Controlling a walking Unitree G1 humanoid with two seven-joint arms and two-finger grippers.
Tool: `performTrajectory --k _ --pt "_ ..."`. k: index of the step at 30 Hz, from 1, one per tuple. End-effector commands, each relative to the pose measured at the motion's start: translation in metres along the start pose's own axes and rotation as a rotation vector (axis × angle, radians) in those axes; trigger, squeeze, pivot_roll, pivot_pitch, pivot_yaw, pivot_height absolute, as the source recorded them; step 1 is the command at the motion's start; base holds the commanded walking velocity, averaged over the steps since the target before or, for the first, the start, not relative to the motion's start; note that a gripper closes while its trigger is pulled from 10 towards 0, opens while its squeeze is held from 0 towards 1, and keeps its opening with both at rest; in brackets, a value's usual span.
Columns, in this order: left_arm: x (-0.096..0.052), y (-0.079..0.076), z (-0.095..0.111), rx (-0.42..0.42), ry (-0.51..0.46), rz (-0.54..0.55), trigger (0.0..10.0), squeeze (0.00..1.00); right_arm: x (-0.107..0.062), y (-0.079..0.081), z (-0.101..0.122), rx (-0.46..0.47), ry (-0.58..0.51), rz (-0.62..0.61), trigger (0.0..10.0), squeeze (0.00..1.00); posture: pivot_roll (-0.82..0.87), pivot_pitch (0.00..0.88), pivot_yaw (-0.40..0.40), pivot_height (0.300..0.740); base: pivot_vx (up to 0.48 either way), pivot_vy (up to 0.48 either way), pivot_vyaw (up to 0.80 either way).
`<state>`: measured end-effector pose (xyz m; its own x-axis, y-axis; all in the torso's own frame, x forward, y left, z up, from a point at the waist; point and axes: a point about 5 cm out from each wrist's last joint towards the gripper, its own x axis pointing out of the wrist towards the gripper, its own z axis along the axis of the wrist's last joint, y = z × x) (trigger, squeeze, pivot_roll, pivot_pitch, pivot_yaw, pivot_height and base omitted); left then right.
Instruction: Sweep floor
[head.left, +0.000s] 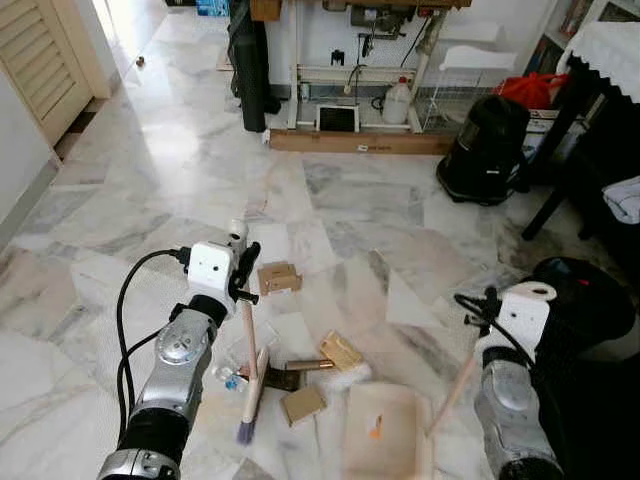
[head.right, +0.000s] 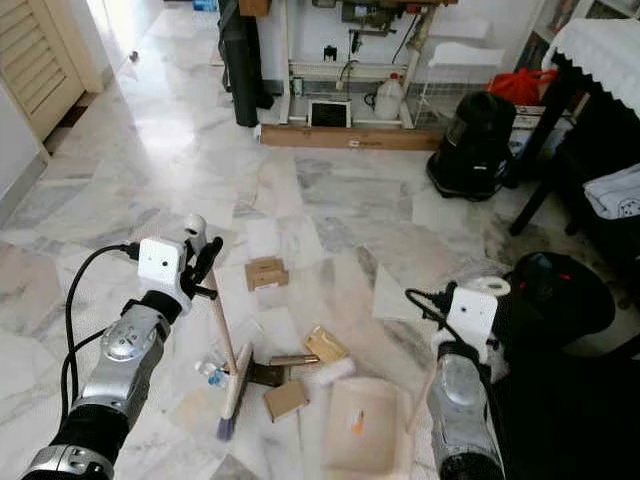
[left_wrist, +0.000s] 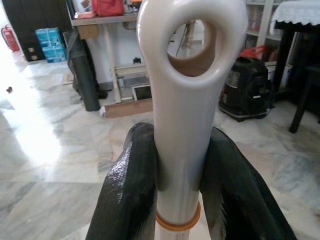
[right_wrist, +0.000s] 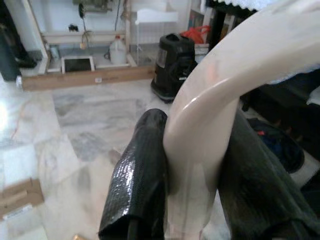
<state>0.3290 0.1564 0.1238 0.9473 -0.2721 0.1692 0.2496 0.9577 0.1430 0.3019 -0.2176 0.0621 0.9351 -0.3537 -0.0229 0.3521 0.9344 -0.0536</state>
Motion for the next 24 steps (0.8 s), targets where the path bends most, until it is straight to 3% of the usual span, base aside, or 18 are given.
performTrajectory --k 1,8,18,24 --pt "-0.001 0.001 0.004 0.002 -0.018 -0.007 10.0 0.0 0.002 -0.002 0.002 0.005 -0.015 -0.007 10.0 0.0 0.18 0.117 -0.045 0.74 0.0 0.0 0.0" --pt "-0.004 0.004 0.006 0.002 -0.008 -0.016 10.0 0.0 0.0 0.005 -0.006 0.004 0.009 0.017 10.0 0.0 0.19 0.13 -0.046 0.74 0.0 0.0 0.0" --pt "-0.005 0.004 0.007 -0.005 0.006 -0.021 10.0 0.0 -0.008 -0.002 -0.021 -0.013 0.036 0.01 10.0 0.0 0.19 0.143 -0.047 0.74 0.0 0.0 0.0" --pt "-0.008 0.013 0.01 -0.011 0.012 -0.002 10.0 0.0 -0.01 0.001 -0.023 -0.007 0.037 0.021 10.0 0.0 0.2 0.149 -0.044 0.74 0.0 0.0 0.0"
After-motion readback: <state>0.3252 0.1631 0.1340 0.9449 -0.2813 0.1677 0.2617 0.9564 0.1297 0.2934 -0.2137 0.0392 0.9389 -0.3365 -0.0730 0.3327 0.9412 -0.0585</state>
